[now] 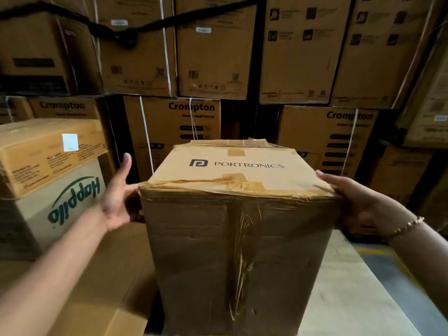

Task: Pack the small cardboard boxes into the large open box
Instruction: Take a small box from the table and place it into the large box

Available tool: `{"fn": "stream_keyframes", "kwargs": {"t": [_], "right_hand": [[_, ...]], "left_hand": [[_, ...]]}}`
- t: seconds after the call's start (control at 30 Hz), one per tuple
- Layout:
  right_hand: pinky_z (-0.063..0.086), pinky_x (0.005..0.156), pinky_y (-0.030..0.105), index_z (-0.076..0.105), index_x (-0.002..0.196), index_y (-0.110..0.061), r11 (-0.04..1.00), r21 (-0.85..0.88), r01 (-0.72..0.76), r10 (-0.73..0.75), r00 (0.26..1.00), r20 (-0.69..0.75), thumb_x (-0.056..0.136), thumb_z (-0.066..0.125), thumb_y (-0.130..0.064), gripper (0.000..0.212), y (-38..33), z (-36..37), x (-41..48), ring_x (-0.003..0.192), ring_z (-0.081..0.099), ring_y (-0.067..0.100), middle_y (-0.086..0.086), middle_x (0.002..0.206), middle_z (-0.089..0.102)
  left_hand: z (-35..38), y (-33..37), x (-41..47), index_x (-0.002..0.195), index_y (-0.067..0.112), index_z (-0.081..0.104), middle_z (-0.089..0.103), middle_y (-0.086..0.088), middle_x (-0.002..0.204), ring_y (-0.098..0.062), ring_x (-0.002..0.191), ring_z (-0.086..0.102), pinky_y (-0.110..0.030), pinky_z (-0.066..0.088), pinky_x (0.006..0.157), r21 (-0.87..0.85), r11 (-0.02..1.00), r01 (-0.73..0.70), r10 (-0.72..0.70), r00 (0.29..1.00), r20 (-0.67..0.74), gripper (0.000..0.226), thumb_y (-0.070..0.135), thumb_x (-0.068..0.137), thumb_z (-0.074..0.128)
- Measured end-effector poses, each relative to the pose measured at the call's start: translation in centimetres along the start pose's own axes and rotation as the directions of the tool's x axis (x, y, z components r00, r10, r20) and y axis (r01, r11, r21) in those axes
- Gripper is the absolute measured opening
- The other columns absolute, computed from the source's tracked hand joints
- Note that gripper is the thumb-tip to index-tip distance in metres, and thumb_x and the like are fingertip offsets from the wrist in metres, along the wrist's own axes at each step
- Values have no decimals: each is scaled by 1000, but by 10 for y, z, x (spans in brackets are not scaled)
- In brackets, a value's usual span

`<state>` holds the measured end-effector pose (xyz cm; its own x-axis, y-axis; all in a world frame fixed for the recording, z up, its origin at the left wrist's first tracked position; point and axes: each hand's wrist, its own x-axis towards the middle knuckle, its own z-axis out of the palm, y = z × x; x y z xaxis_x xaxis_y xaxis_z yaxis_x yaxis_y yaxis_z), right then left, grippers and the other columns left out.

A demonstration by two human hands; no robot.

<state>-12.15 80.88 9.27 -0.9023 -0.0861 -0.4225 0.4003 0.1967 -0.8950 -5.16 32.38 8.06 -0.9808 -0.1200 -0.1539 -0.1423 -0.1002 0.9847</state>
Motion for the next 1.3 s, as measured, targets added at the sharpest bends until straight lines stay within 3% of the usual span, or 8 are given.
{"fn": "stream_keyframes", "kwargs": {"t": [0.17, 0.37, 0.5, 0.7, 0.8, 0.9, 1.13, 1.3], "right_hand": [[56, 76, 42, 63, 117, -6, 981, -153, -115, 100, 990, -102, 79, 70, -66, 71, -37, 30, 13, 86, 69, 32, 16, 93, 76], [56, 65, 31, 66, 118, -1, 992, -127, 3, -17, 994, -110, 86, 67, -58, 65, -37, 22, 19, 70, 71, 28, 16, 85, 77], [57, 70, 37, 60, 122, -10, 982, -79, 172, -183, 970, -157, 82, 71, -56, 63, -20, 27, 23, 92, 71, 32, 16, 109, 73], [62, 70, 44, 51, 131, -21, 963, -18, 269, -268, 947, -176, 45, 93, -52, 101, 86, 59, 42, 104, 66, 32, 10, 117, 64], [57, 78, 38, 44, 136, -29, 977, -11, 213, -213, 969, -125, 77, 84, -20, 72, 146, 67, 50, 113, 60, 28, 8, 127, 58], [56, 87, 43, 48, 127, -29, 990, -53, 132, -136, 987, -82, 83, 74, 1, 60, 204, 69, 50, 112, 60, 27, 8, 124, 62], [44, 74, 43, 62, 114, -16, 999, -37, 16, -19, 997, -77, 59, 61, 1, 58, 259, 73, 35, 87, 60, 27, 9, 104, 72], [51, 75, 39, 69, 110, -8, 996, -65, -58, 52, 994, -96, 87, 43, 20, 45, 259, 53, 30, 76, 55, 26, 7, 80, 73]], "left_hand": [[14, 38, 30, 116, 1, 67, 75, -20, 104, -31, 89, 69, -46, 54, 92, 265, 942, 205, -215, 977, 6, 88, 58, 52, 88], [28, 27, 40, 109, -4, 68, 77, -12, 81, -21, 63, 73, -27, 59, 51, 222, 963, 150, -174, 981, 88, 65, 34, 61, 89], [21, 16, 47, 118, 8, 67, 77, -9, 106, -20, 90, 75, -30, 59, 71, 197, 979, -52, 43, 998, 49, 112, 52, 21, 101], [12, -84, 37, 135, 26, 41, 67, -4, 120, -19, 106, 65, -34, 54, 85, 267, 963, -42, 63, 996, -69, 121, 48, 29, 95], [2, -162, 28, 135, 18, 45, 67, -8, 125, -21, 110, 64, -38, 51, 97, 259, 964, 68, -36, 991, -129, 129, 45, 23, 101], [3, -206, 10, 139, 14, 44, 63, -8, 122, -26, 114, 57, -37, 44, 100, 220, 950, 220, -177, 964, -198, 100, 16, 55, 99], [-23, -280, -3, 115, 4, 57, 70, -16, 118, -30, 112, 62, -40, 47, 99, 265, 851, 453, -402, 888, -224, 83, 14, 45, 101], [-20, -277, -17, 123, -1, 51, 61, -18, 121, -32, 113, 57, -36, 45, 99, 242, 842, 482, -417, 866, -276, 54, -26, 78, 66]]}}
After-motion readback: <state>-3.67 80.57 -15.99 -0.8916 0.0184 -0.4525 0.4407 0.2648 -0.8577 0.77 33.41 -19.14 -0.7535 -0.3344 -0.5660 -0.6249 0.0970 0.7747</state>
